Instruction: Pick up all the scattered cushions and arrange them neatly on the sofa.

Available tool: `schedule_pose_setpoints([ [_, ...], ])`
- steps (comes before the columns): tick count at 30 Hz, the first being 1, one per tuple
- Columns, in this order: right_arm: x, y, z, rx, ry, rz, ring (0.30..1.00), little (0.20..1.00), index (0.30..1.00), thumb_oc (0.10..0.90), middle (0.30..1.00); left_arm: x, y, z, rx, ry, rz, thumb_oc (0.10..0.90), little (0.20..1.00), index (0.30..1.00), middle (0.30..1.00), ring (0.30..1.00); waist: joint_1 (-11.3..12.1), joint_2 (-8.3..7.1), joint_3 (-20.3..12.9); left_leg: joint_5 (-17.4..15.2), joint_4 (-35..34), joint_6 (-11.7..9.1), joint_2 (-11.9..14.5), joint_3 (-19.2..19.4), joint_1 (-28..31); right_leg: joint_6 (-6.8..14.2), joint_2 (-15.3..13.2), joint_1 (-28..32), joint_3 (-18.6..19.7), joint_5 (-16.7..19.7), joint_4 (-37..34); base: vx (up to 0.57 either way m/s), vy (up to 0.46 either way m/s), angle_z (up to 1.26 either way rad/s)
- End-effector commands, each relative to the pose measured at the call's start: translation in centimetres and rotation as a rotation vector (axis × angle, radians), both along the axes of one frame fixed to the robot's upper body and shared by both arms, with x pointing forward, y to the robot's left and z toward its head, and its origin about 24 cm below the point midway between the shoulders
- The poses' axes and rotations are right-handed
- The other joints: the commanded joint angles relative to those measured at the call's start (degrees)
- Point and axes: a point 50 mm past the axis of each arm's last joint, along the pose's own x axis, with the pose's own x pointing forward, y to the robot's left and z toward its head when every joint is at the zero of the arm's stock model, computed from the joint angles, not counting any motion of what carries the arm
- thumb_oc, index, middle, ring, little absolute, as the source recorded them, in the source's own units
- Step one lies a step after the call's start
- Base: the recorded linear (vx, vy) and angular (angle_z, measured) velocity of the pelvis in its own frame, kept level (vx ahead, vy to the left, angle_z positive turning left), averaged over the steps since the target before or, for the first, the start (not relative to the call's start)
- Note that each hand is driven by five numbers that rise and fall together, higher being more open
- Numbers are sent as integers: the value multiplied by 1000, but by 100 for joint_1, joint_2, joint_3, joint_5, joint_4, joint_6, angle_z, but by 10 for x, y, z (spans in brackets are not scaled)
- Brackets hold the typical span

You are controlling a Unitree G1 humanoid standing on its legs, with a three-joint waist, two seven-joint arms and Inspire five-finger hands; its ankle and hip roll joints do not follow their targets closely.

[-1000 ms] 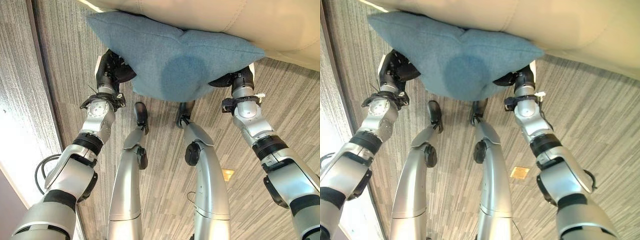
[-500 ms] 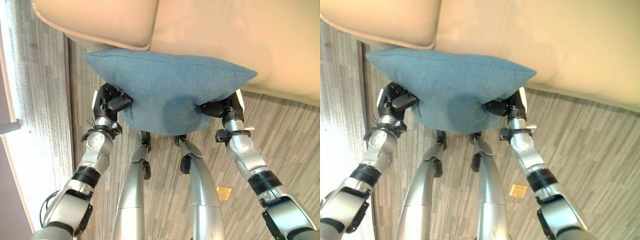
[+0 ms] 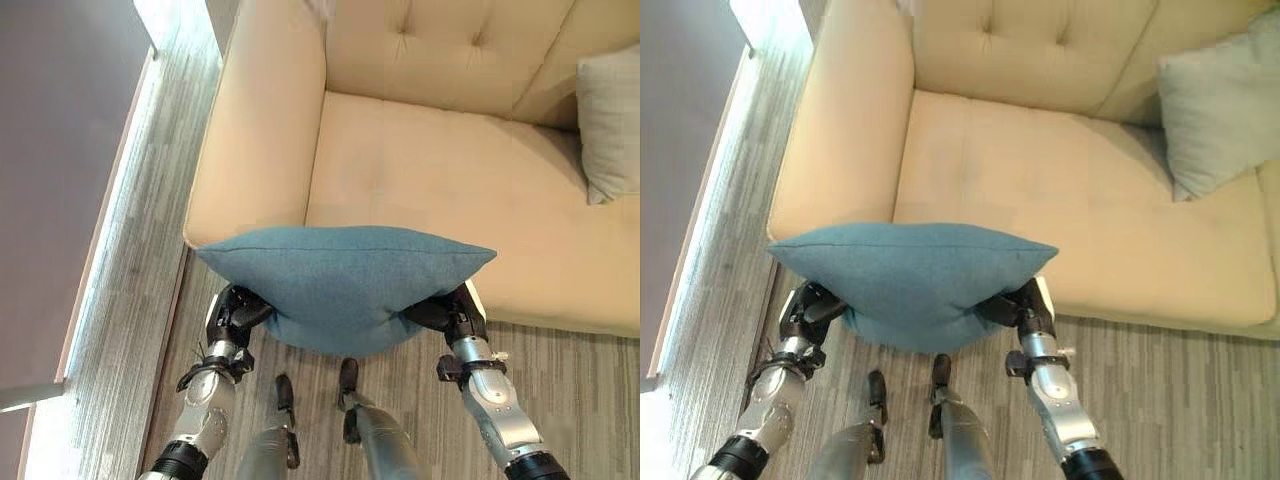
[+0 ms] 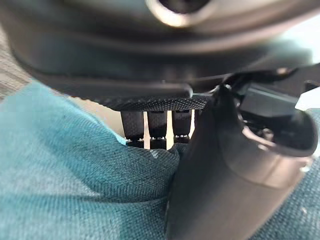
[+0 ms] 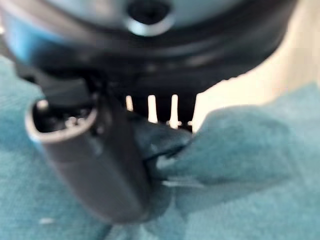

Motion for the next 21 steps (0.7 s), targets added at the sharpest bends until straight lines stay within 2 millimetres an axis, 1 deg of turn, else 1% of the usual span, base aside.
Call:
schedule_pose_setpoints([
  [1,-5,26,44,-10,-250,168,300,300,300,400,300,-4,-54,29,-23,-226,-275,400,300,300,300,300,-50,-40,-1147,-245,128,-155,-14,-16,134,461,139,722,207,-174,-419,250,-160,-13],
  [4,-12,15,39,4,-221,131,300,300,300,400,300,-9,-49,22,-31,-195,-243,400,300,300,300,300,-85,-66,-1252,-402,270,-178,30,99,431,444,203,1082,284,-239,-527,137,-91,-17],
  [6,-14,14,36,16,-210,126,300,300,300,400,300,-13,-46,17,-34,-174,-221,400,300,300,300,300,-64,-89,-1292,-528,410,-157,45,138,573,432,244,1259,417,-254,-570,120,-37,-19],
  [7,-14,16,35,33,-207,128,300,300,300,400,300,-18,-45,13,-33,-156,-209,400,300,300,300,300,6,-126,-1255,-610,589,-121,27,-19,630,413,267,1373,600,-268,-548,80,-11,-27],
  [8,-14,16,35,33,-207,128,300,300,300,400,300,-18,-45,13,-33,-156,-209,400,300,300,300,300,2,-132,-1267,-592,580,-121,21,-20,614,413,262,1357,599,-259,-552,57,-1,-48],
  [9,-15,17,34,40,-202,131,300,300,300,400,300,-18,-45,13,-35,-156,-208,400,300,300,300,300,55,-148,-1247,-575,667,-111,-36,-191,547,411,259,1379,670,-258,-541,37,-7,-82],
  [10,-15,16,32,43,-195,125,300,300,300,400,300,-19,-47,12,-33,-150,-211,400,300,300,300,300,94,-160,-1262,-579,678,-102,-226,-496,438,409,268,1443,751,-260,-561,42,-5,-77],
  [11,-15,16,32,43,-194,125,300,300,300,400,300,-19,-47,11,-32,-150,-211,400,300,300,300,300,89,-161,-1261,-579,679,-100,-228,-501,438,410,265,1446,746,-263,-562,75,-1,-60],
  [13,-15,14,31,33,-190,116,300,300,300,400,300,-17,-49,12,-20,-152,-220,400,300,300,300,300,89,-136,-1316,-518,619,-88,-402,-610,303,432,269,1517,797,-257,-609,79,27,-24],
  [14,-13,14,32,31,-197,111,300,300,300,400,300,-15,-50,14,-6,-156,-229,400,300,300,300,300,123,-107,-1307,-484,612,-80,-540,-688,169,431,360,1501,916,-246,-599,43,32,-12],
  [15,-13,14,32,31,-197,111,300,300,300,400,300,-15,-50,14,-6,-156,-229,400,300,300,300,300,131,-107,-1303,-485,607,-79,-538,-681,178,431,361,1504,923,-248,-597,48,62,-17],
  [17,-13,16,35,25,-214,120,300,300,300,400,300,-17,-51,14,1,-158,-230,400,300,300,300,300,139,-33,-1326,-513,462,5,-554,-700,320,445,450,1502,1123,-277,-523,76,95,-50],
  [19,-10,19,36,34,-218,126,300,300,300,400,300,-18,-47,14,22,-159,-224,400,300,300,300,300,172,-19,-1329,-475,409,47,-513,-597,385,506,483,1425,1246,-292,-346,71,124,-85],
  [20,-8,22,37,43,-218,137,300,300,300,400,300,-19,-45,15,30,-159,-220,400,300,300,300,300,262,2,-1325,-461,313,86,-476,-483,466,545,502,1390,1287,-339,-216,52,113,-94],
  [21,-8,24,37,49,-220,145,300,300,300,400,300,-20,-43,14,34,-155,-215,400,300,300,300,300,298,16,-1325,-441,239,112,-447,-418,509,589,509,1351,1271,-345,-68,45,99,-121],
])
